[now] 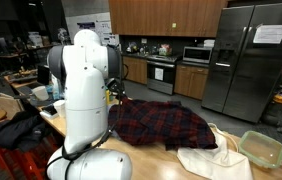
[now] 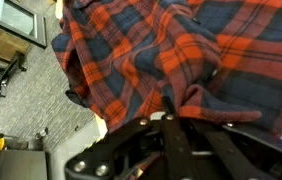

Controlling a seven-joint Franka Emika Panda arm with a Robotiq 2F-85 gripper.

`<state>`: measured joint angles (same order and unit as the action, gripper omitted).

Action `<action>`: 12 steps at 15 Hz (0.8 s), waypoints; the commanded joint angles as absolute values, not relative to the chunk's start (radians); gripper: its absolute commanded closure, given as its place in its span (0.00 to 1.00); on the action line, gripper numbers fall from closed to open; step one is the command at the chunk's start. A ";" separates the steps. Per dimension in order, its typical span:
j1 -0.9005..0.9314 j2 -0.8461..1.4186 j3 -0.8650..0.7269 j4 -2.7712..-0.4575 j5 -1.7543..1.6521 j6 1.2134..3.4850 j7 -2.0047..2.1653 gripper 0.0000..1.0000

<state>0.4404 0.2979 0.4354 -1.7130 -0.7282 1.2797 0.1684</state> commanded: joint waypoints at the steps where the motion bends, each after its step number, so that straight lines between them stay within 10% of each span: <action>1: 0.474 0.344 0.411 -1.625 -0.723 1.305 0.137 0.98; 12: 0.543 0.491 0.343 -1.361 -0.854 1.323 0.066 0.98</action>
<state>0.5106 0.4374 0.3719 -1.4617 -0.8291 1.3350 0.1120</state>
